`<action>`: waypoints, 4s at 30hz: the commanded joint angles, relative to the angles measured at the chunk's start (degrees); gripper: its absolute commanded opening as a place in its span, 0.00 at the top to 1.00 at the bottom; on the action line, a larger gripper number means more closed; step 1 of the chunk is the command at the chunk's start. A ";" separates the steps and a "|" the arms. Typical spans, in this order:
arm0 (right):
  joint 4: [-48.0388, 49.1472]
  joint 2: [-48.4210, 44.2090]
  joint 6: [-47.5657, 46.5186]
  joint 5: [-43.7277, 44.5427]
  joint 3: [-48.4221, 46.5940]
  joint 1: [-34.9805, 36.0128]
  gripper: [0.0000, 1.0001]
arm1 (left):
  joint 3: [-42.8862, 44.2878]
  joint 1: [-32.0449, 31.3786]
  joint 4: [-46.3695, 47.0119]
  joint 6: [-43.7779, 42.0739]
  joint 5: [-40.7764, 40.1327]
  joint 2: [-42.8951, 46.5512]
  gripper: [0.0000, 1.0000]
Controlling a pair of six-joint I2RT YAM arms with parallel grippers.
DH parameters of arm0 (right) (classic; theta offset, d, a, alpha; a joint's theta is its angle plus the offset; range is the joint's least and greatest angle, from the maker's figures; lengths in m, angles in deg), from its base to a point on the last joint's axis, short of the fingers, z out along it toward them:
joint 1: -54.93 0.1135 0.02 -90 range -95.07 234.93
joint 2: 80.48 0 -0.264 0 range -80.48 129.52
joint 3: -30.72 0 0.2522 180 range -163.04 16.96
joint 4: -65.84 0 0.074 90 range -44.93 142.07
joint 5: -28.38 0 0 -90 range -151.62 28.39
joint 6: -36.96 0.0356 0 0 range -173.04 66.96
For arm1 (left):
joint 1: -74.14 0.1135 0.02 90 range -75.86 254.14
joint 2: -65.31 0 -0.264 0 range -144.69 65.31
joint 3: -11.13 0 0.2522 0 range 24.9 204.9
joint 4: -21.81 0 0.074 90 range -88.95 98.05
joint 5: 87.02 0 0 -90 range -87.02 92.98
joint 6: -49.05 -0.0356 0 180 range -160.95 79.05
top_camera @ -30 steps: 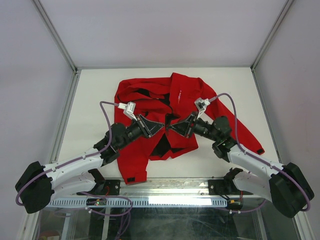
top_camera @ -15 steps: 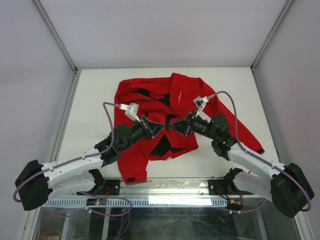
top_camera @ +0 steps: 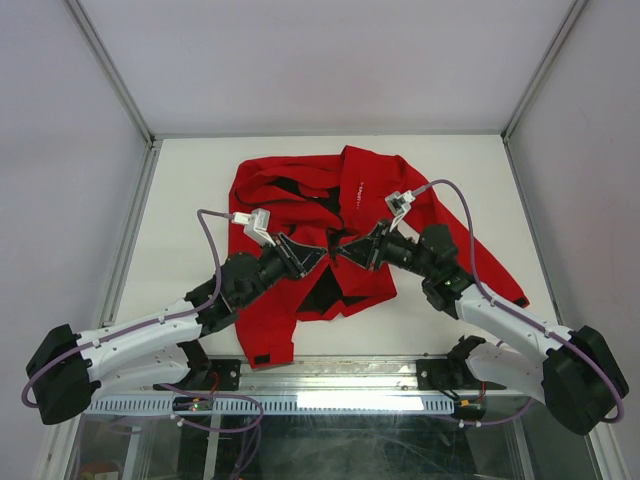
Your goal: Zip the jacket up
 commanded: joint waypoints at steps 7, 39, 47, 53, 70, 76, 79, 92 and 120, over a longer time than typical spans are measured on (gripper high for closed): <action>5.07 -0.22 0.76 0.62 -1.21 0.18 1.00 | -1.61 -0.52 5.64 4.45 2.08 1.63 0.83; -7.57 3.82 1.37 6.95 -11.99 -0.49 1.00 | 1.47 -0.59 -9.87 -1.58 5.40 0.25 1.00; -4.70 3.93 2.40 3.65 -8.18 -0.01 1.00 | -3.27 -0.25 -4.87 4.83 -0.28 8.09 0.96; -1.25 2.29 3.67 2.93 -5.61 0.98 1.00 | -4.15 -0.06 0.38 6.40 0.60 6.67 0.89; 1.60 1.96 4.21 3.57 -4.02 3.19 1.00 | -4.58 -0.06 8.70 8.09 1.67 3.21 0.64; 1.80 2.06 3.85 3.68 -4.03 4.21 1.00 | -4.09 -0.06 9.31 8.14 0.86 1.97 0.77; 1.51 1.82 3.62 3.83 -4.07 4.26 1.00 | -3.91 -0.06 8.70 7.99 0.85 1.85 0.91; -5.43 1.73 -2.51 5.27 -10.94 3.46 1.00 | 5.29 0.52 -14.22 -1.12 10.06 1.32 1.00; -7.28 5.82 -2.91 5.07 -13.36 -0.23 1.00 | 8.46 12.84 -22.98 -3.48 30.58 -1.03 1.00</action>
